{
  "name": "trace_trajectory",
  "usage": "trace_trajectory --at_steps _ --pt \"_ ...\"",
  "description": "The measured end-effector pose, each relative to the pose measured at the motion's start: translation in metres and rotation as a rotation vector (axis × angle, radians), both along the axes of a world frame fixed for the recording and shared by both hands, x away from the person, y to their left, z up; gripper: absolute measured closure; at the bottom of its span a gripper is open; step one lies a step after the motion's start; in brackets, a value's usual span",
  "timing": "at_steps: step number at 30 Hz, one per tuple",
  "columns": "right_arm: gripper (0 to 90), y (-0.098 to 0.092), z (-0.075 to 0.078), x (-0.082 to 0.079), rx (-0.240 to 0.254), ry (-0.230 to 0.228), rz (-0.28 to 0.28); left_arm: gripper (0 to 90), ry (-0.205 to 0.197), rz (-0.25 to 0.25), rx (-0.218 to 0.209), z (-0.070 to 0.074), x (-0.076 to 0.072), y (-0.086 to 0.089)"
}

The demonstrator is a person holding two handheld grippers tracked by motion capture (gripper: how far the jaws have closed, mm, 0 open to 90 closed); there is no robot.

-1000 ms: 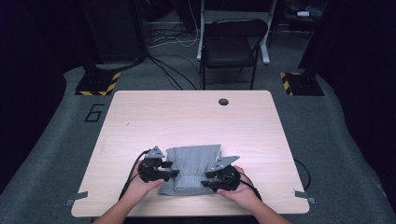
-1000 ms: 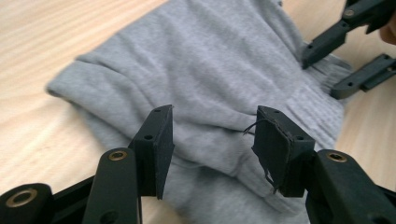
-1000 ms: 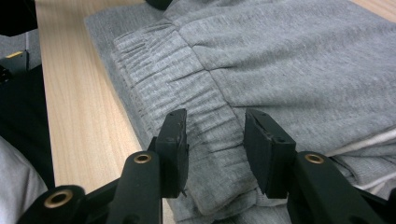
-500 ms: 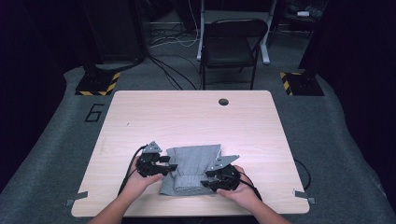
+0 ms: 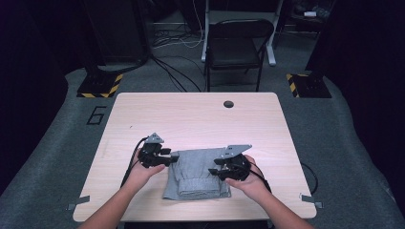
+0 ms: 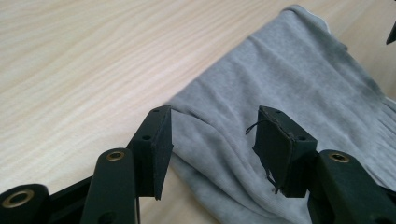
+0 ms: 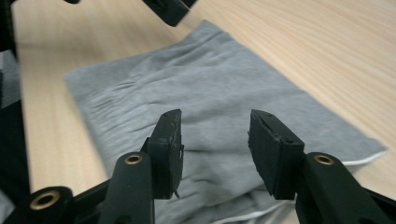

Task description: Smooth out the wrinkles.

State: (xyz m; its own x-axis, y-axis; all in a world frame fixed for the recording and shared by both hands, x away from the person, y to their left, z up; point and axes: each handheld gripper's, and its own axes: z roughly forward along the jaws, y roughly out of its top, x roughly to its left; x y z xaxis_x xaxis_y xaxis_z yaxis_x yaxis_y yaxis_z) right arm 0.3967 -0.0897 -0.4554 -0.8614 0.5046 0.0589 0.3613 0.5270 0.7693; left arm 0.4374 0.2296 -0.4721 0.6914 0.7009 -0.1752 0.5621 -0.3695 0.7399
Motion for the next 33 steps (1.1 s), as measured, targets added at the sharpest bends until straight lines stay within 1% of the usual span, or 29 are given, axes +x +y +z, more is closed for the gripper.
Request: trace_trajectory --at_steps 1,2,4,5,6,7,8,9,10,11,13,14,15,16,17,20,21,22,23,25,26,27,28,29,30,31,32,33 --pt "53.5 -0.001 0.0 0.003 0.001 0.004 -0.009 46.2 0.011 0.006 -0.01 0.0 0.002 0.0" --pt "53.3 -0.002 0.0 0.007 -0.007 0.006 -0.012 46.2 0.005 0.011 -0.007 0.001 0.004 0.002" --pt "53.1 -0.003 -0.001 0.013 -0.026 0.002 -0.031 46.2 0.007 0.02 -0.015 0.002 0.009 0.002" --pt "52.9 -0.003 -0.002 0.017 -0.031 -0.007 -0.032 46.2 0.002 0.023 -0.022 0.002 0.011 0.003" --pt "52.6 -0.003 -0.002 0.02 -0.035 -0.001 -0.047 46.2 0.011 0.032 -0.028 0.001 0.013 0.003" --pt "52.3 -0.004 -0.003 0.024 -0.04 -0.005 -0.048 46.2 0.019 0.043 -0.024 0.001 0.015 0.003" --pt "51.9 -0.004 -0.004 0.027 -0.04 -0.007 -0.057 46.2 0.012 0.045 -0.016 0.0 0.018 0.004" --pt "51.8 -0.004 -0.004 0.03 -0.045 -0.003 -0.063 46.0 0.015 0.052 -0.019 -0.001 0.02 0.004" --pt "51.5 -0.005 -0.005 0.033 -0.036 -0.008 -0.07 45.8 0.019 0.059 -0.02 -0.002 0.022 0.004" --pt "51.5 -0.006 -0.006 0.036 -0.031 0.002 -0.077 45.5 0.026 0.063 -0.022 -0.003 0.024 0.004" --pt "51.4 -0.007 -0.01 0.043 -0.029 0.015 -0.095 44.6 0.023 0.068 -0.019 -0.007 0.029 0.004" --pt "51.3 -0.008 -0.013 0.048 -0.035 0.02 -0.101 44.3 0.03 0.07 -0.023 -0.009 0.031 0.004" --pt "51.1 -0.009 -0.016 0.05 -0.036 0.028 -0.119 44.3 0.041 0.076 -0.035 -0.011 0.032 0.003" --pt "50.7 -0.01 -0.018 0.054 -0.041 0.033 -0.122 44.3 0.044 0.07 -0.034 -0.013 0.033 0.002" --pt "50.3 -0.011 -0.02 0.057 -0.038 0.032 -0.132 44.3 0.042 0.055 -0.023 -0.015 0.035 0.002" --pt "49.7 -0.014 -0.026 0.065 -0.028 0.049 -0.155 44.4 0.052 0.048 -0.02 -0.021 0.035 -0.002" --pt "49.6 -0.015 -0.027 0.068 -0.026 0.042 -0.156 44.5 0.055 0.052 -0.025 -0.024 0.035 -0.003" --pt "49.6 -0.016 -0.028 0.07 -0.026 0.05 -0.162 44.6 0.051 0.047 -0.021 -0.025 0.035 -0.004" --pt "49.3 -0.017 -0.03 0.072 -0.019 0.045 -0.168 44.7 0.059 0.05 -0.022 -0.027 0.035 -0.005" --pt "49.0 -0.017 -0.033 0.075 -0.013 0.043 -0.19 44.8 0.062 0.046 -0.017 -0.03 0.035 -0.005" --pt "48.6 -0.018 -0.034 0.077 -0.016 0.042 -0.194 45.0 0.067 0.042 -0.017 -0.032 0.035 -0.006" --pt "48.0 -0.018 -0.036 0.078 -0.016 0.046 -0.21 45.2 0.069 0.043 -0.012 -0.033 0.034 -0.007" --pt "46.5 -0.018 -0.038 0.081 -0.023 0.055 -0.213 45.6 0.069 0.038 -0.008 -0.034 0.033 -0.007" --pt "45.5 -0.018 -0.041 0.082 -0.028 0.051 -0.209 45.9 0.065 0.04 -0.009 -0.035 0.033 -0.008" --pt "44.7 -0.018 -0.042 0.083 -0.041 0.068 -0.213 46.2 0.071 0.03 0.001 -0.035 0.032 -0.007" --pt "44.3 -0.018 -0.044 0.084 -0.043 0.064 -0.212 46.4 0.067 0.03 0.003 -0.036 0.032 -0.007" --pt "44.0 -0.018 -0.045 0.084 -0.046 0.066 -0.217 46.6 0.061 0.035 -0.002 -0.037 0.031 -0.007" --pt "43.8 -0.018 -0.045 0.085 -0.05 0.069 -0.213 47.3 0.068 0.034 -0.002 -0.037 0.031 -0.007"
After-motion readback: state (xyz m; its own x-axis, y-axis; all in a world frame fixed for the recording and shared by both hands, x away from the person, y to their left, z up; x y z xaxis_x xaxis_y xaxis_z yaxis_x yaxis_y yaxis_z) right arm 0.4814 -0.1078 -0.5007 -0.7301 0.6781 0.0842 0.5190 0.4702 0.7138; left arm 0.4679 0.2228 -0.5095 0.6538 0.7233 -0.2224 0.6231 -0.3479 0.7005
